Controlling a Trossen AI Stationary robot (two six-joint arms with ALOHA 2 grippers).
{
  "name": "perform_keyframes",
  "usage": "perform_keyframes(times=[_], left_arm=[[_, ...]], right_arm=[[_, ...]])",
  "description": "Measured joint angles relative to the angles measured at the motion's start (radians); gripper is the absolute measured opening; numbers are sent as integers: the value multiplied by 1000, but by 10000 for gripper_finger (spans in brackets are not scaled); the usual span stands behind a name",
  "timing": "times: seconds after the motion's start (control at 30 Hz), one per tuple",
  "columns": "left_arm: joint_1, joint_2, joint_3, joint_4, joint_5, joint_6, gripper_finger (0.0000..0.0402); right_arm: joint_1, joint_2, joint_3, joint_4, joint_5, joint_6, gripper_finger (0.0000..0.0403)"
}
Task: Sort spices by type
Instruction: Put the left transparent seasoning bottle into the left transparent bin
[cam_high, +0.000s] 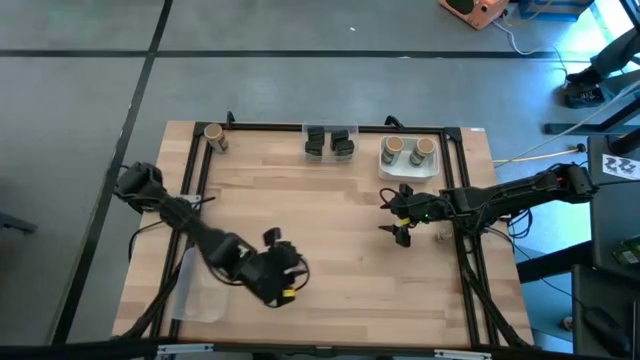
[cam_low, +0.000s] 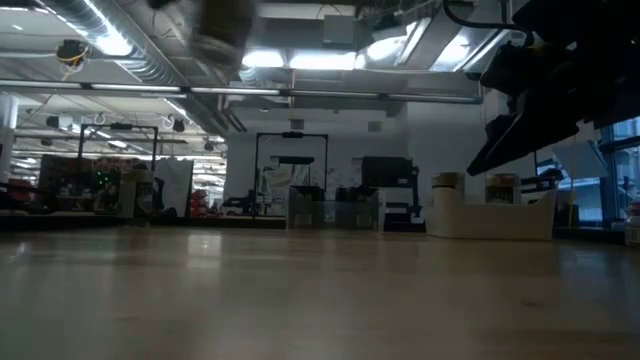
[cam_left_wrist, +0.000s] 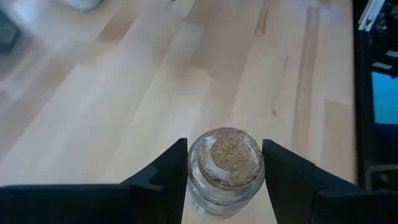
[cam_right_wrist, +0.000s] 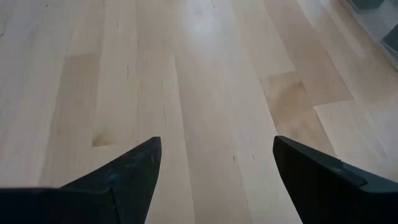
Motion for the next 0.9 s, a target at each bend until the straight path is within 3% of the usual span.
perform_keyframes(times=[0.23,0.67,0.9], left_arm=[[-136,-38,0,-237,-21,-307,158],[-460,-39,0,-618,-17,-1023,159],[-579,-38,-54,-678,-1,-1258,160]], right_arm=[[0,0,0,2,1,5,308],[0,0,0,6,1,16,308],[0,0,0,6,2,34,308]])
